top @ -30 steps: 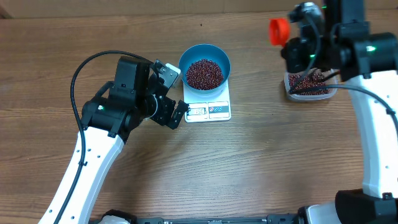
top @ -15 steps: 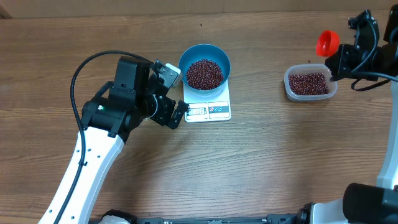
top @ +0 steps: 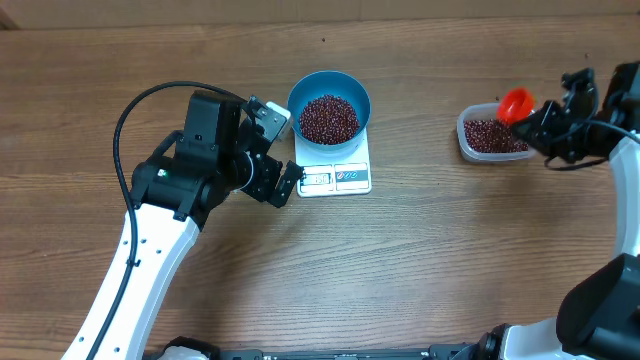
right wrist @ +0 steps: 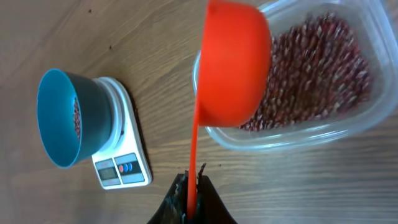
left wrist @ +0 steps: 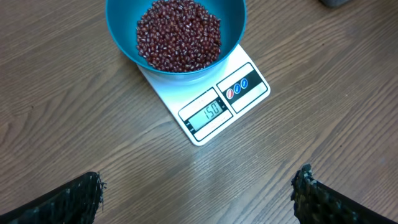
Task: Scoop item into bowl and weigh 150g on scale
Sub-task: 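Move the scoop with the right gripper back into the bean tub, then lay the scoop down in the tub and open the right gripper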
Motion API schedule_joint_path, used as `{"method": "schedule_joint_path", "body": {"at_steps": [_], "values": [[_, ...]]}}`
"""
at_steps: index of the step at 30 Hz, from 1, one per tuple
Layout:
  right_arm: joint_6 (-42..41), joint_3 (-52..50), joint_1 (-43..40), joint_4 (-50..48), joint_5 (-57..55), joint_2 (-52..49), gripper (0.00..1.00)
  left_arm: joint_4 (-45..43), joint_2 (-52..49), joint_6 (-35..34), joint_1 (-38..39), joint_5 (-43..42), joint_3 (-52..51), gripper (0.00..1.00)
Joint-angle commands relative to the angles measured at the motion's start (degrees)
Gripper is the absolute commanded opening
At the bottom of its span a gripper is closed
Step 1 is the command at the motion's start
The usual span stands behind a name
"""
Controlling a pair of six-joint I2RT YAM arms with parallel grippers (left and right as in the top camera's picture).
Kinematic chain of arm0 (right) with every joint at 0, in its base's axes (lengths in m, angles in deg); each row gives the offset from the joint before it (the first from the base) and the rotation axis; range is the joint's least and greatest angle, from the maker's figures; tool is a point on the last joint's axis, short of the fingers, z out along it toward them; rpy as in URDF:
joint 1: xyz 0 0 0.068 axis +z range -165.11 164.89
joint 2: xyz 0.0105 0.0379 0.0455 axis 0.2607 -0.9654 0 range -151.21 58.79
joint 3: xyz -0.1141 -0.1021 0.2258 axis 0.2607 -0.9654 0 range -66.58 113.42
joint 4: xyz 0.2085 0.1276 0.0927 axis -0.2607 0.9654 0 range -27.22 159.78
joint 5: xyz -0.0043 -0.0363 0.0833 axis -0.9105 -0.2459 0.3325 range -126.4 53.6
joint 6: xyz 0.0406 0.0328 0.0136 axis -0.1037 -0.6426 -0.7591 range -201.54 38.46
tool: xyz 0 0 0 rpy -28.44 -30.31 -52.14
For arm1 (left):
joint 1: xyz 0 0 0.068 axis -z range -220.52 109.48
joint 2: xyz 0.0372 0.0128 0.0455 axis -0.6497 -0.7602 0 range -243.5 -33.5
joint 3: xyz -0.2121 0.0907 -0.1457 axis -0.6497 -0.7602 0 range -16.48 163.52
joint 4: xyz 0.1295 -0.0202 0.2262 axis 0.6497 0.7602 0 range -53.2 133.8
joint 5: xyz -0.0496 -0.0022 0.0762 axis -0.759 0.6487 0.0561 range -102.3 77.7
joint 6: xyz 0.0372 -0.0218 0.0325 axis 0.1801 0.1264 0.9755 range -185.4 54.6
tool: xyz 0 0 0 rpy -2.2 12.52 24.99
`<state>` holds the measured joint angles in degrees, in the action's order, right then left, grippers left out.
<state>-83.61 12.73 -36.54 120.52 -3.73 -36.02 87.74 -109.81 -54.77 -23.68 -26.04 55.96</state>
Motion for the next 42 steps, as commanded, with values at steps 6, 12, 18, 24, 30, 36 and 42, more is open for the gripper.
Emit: {"method": "schedule_joint_path", "body": {"at_steps": [6,12,18,24,30,36,42], "values": [[-5.68,-5.7,-0.28,-5.95,1.99,-2.64,0.08,-0.2,-0.31,-0.59,-0.22,-0.26,0.02,1.0],[-5.68,-6.62,-0.31,-6.91,2.01,-7.43,0.09,-0.2,-0.31,-0.59,-0.22,-0.26,0.02,0.99],[-5.86,-6.6,-0.31,-6.69,2.14,-8.09,0.41,-0.2,-0.31,-0.59,-0.22,-0.26,0.02,1.0],[-5.38,-6.6,-0.31,-4.52,0.68,-8.09,0.62,-0.17,-0.31,-0.59,-0.22,-0.26,0.02,1.0],[-5.18,-6.6,-0.31,-1.92,-3.76,-8.09,0.76,-0.2,-0.31,-0.59,-0.22,-0.26,0.02,0.99],[-5.18,-6.6,-0.28,-0.13,-9.66,-8.09,0.86,-0.2,-0.31,-0.59,-0.22,-0.26,0.02,1.0],[-3.87,-6.6,-0.28,1.92,-12.5,-8.09,1.0,-0.2,-0.31,-0.59,-0.22,-0.24,0.02,1.0]]}}
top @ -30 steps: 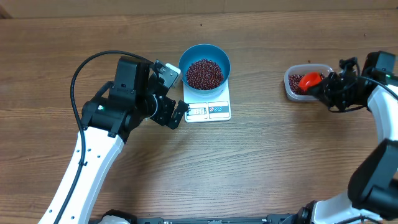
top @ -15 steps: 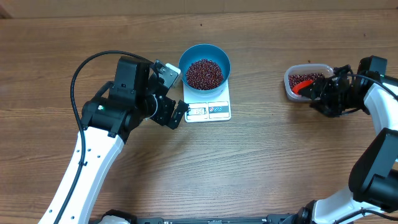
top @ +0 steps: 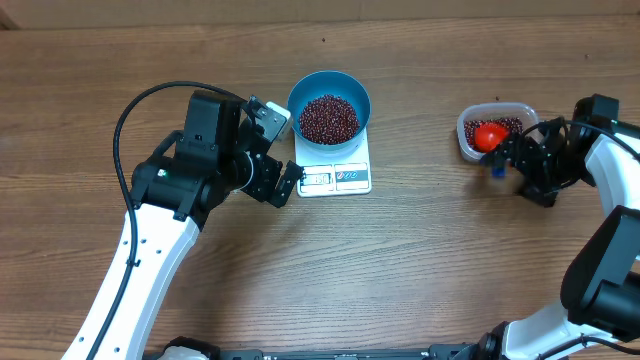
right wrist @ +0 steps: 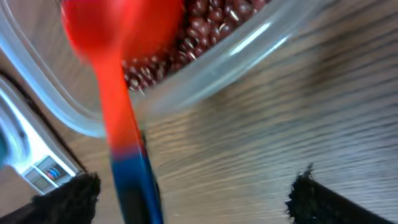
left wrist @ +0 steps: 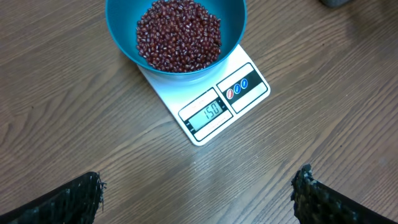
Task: Scoop item into bowl and weigh 150g on scale
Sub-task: 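Lay the scoop down in the tub and open the right gripper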
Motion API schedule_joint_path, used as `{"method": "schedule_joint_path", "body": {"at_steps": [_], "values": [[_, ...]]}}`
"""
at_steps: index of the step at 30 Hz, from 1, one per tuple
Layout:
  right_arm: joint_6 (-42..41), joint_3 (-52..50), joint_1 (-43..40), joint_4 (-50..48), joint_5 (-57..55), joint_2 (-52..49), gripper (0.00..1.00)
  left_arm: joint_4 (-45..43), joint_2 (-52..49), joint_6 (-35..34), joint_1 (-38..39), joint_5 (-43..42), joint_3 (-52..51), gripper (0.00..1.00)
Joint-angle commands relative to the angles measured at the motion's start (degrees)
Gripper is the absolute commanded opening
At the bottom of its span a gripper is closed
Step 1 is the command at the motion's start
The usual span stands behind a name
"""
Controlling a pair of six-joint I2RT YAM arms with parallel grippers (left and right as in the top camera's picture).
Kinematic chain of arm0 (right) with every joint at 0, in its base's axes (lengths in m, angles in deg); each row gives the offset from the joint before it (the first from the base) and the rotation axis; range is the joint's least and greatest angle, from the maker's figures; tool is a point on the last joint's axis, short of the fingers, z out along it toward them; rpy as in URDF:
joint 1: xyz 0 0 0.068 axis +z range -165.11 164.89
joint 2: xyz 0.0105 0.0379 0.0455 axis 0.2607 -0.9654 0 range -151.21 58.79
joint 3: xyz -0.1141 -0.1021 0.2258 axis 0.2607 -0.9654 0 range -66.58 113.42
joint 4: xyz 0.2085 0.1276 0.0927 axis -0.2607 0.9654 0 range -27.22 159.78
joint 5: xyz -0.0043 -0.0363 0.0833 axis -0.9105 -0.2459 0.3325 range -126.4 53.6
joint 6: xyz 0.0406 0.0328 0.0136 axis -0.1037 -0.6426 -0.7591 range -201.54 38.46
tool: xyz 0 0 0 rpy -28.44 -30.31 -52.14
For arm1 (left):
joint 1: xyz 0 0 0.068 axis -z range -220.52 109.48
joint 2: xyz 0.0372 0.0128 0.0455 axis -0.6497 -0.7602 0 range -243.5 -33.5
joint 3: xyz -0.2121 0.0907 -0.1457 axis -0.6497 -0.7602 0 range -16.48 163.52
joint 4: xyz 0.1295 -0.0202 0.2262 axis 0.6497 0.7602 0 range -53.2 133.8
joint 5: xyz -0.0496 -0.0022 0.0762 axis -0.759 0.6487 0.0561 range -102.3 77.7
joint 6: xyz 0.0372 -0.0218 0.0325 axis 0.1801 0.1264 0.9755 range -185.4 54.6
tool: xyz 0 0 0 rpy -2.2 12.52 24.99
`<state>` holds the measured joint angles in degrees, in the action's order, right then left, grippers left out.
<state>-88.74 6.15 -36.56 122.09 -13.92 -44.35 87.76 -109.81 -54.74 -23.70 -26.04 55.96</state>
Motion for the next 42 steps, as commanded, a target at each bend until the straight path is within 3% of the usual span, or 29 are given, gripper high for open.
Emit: {"method": "schedule_joint_path", "body": {"at_steps": [1,7,10,18,24,29,42], "values": [[1.57,-0.02,-0.26,0.76,-2.51,0.24,1.0,-0.22,-0.31,-0.61,-0.2,-0.26,0.02,1.0],[1.86,0.66,-0.28,1.31,-1.68,0.26,1.0,-0.22,-0.31,-0.61,-0.2,-0.26,0.02,1.0],[6.16,4.17,-0.26,3.91,2.03,1.95,1.0,-0.22,-0.31,-0.61,-0.2,-0.26,0.02,0.99],[8.11,9.9,-0.02,9.33,2.05,19.43,1.0,-0.22,-0.31,-0.61,-0.2,-0.26,0.02,0.99],[15.17,9.9,3.15,14.29,2.23,32.65,1.0,-0.22,-0.31,-0.61,-0.2,-0.26,0.02,1.0],[14.64,9.9,4.68,16.65,2.23,40.26,1.0,-0.22,-0.31,-0.61,-0.2,-0.26,0.02,1.0],[14.58,9.84,4.68,17.55,2.23,40.22,1.0,-0.2,-0.31,-0.61,-0.2,-0.26,0.02,1.0]]}}
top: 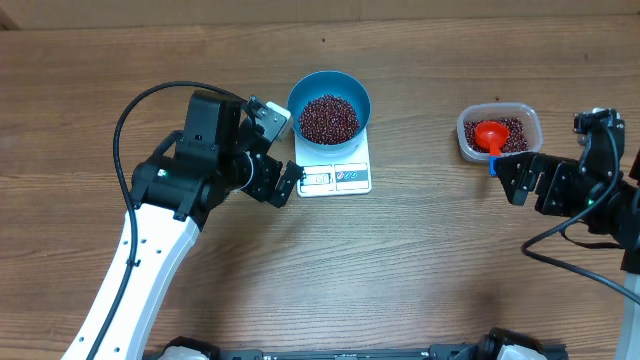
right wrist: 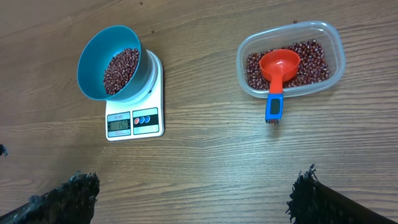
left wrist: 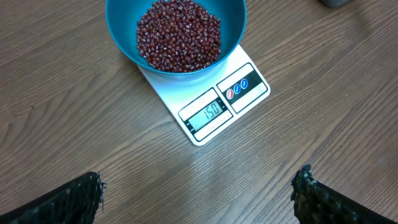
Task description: Scoop item into bowl and weigh 150g on scale
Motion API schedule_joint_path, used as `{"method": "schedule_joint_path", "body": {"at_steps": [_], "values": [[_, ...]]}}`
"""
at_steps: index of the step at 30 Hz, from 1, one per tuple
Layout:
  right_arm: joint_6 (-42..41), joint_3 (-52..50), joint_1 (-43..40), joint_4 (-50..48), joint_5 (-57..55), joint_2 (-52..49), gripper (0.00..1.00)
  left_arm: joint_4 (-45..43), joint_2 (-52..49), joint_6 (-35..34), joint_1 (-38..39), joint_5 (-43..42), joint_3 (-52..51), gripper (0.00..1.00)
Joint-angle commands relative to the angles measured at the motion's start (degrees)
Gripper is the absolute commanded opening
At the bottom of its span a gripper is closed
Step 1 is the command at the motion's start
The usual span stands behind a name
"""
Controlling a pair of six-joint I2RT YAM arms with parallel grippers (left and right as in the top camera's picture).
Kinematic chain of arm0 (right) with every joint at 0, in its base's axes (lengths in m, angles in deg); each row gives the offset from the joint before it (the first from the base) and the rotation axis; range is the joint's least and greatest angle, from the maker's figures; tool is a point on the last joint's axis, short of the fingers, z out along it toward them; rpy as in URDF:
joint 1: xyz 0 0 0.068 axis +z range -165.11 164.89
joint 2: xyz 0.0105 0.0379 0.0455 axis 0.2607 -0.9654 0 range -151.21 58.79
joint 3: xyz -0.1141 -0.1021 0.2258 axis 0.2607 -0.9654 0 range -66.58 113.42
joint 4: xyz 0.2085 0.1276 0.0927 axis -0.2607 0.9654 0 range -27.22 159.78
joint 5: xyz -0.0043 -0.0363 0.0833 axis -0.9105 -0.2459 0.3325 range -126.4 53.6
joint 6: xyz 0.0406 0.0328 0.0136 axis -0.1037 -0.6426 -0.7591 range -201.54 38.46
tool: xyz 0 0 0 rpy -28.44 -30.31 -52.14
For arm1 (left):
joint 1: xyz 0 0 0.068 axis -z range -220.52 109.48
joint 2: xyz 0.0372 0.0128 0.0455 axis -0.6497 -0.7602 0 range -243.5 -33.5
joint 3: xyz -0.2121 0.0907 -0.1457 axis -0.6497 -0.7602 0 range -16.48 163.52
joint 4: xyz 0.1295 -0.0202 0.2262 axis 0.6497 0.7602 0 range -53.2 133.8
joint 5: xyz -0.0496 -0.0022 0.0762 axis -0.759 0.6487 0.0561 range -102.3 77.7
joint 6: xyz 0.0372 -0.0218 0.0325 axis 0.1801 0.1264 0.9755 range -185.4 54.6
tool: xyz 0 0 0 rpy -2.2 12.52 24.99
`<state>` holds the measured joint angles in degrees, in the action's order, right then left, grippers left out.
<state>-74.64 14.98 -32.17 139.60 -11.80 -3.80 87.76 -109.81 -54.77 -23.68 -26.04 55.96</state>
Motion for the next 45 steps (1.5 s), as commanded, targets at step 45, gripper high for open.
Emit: {"method": "schedule_joint_path", "body": {"at_steps": [45], "values": [[0.68,-77.55,15.63,-78.62,-15.43,62.07,1.0,-0.22,-0.31,-0.59,-0.22,-0.26,0.02,1.0]]}}
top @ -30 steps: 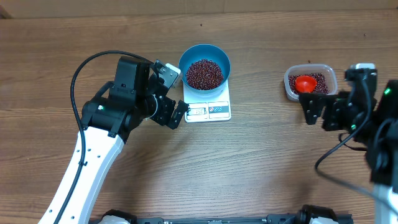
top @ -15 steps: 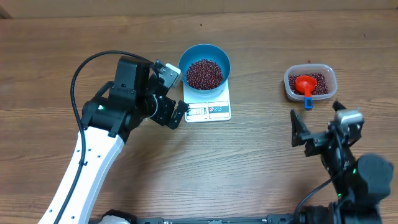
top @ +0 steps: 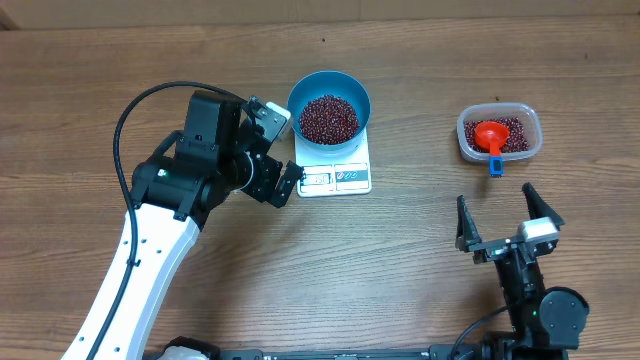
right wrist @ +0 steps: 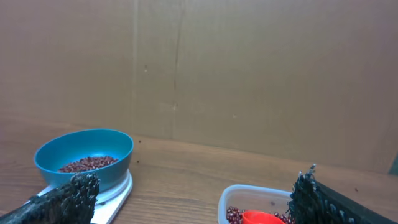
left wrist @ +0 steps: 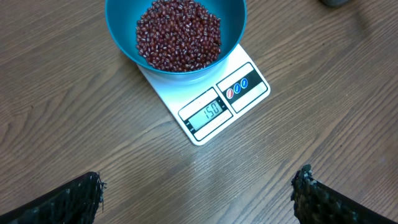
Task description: Scoop item into bowl and weigh 150g on scale
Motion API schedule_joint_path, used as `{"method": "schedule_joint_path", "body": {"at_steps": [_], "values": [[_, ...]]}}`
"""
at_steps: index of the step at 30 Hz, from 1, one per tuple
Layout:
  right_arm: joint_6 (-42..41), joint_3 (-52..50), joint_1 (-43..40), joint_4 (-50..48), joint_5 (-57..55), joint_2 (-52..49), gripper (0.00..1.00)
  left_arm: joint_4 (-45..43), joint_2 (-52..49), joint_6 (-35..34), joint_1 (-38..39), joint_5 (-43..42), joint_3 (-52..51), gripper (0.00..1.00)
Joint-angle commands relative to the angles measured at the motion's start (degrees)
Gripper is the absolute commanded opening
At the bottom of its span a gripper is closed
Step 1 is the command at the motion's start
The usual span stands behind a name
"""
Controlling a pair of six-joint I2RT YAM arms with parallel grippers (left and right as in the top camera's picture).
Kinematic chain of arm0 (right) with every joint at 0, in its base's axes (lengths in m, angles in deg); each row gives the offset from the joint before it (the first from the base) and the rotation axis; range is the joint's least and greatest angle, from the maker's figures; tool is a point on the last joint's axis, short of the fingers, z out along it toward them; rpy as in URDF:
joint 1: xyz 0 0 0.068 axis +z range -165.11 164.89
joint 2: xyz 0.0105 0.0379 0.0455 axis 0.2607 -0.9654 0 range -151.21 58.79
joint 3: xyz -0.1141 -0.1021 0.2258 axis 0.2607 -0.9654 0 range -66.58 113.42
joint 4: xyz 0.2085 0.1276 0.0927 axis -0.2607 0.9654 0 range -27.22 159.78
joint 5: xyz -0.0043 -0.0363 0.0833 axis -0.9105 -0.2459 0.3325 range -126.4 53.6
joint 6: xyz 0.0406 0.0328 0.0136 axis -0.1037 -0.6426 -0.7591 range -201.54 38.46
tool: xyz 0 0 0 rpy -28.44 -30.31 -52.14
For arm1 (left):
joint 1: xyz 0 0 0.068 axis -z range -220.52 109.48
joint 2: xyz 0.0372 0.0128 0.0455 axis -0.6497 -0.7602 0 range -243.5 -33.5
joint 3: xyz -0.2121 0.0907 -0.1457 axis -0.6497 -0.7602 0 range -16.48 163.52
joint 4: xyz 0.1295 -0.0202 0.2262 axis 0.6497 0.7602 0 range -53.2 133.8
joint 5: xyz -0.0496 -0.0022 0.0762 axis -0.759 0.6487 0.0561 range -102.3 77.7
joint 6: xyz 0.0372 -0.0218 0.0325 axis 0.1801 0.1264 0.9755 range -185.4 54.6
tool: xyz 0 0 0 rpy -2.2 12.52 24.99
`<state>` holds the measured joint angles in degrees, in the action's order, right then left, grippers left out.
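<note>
A blue bowl filled with red beans rests on the white scale; its display reads 150. The clear tub of beans stands at the right, with the red scoop lying in it, its blue handle end over the tub's near rim. My left gripper hangs open just left of the scale, nothing between its fingers. My right gripper stands open near the front of the table, well short of the tub, pointing level toward the back; bowl and tub show in its view.
A brown cardboard wall closes the back of the wooden table. The left arm's black cable loops over the table's left part.
My right gripper, still open, has drawn back from just below the tub to the table's front and now points level instead of down. The left arm, bowl, scale and scoop are unchanged.
My right gripper first held the red scoop tipped over the tub, the scale reading 150. Then the scoop lay in the tub with the gripper open beside it. The gripper then stood open higher and nearer the front, and now rests low at the table's front.
</note>
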<state>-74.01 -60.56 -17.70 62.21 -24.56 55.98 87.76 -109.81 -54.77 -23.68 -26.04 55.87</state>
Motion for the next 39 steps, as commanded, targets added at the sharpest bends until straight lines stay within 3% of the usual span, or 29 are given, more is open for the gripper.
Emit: {"method": "schedule_joint_path", "body": {"at_steps": [1,8,13,39], "values": [[0.07,-2.47,1.62,-1.42,-3.26,2.69,1.0,-0.22,-0.31,-0.59,-0.22,-0.26,0.11,1.0],[0.07,-5.51,2.6,-1.64,-4.11,2.69,1.0,-0.22,-0.31,-0.59,-0.22,-0.26,0.11,1.0],[0.04,-5.57,2.58,4.96,-5.42,2.67,1.0,-0.22,-0.31,-0.59,-0.22,-0.26,0.11,1.0],[0.04,-5.57,2.58,4.79,-5.18,2.64,1.0,-0.22,-0.31,-0.59,-0.22,-0.26,0.11,1.0]]}}
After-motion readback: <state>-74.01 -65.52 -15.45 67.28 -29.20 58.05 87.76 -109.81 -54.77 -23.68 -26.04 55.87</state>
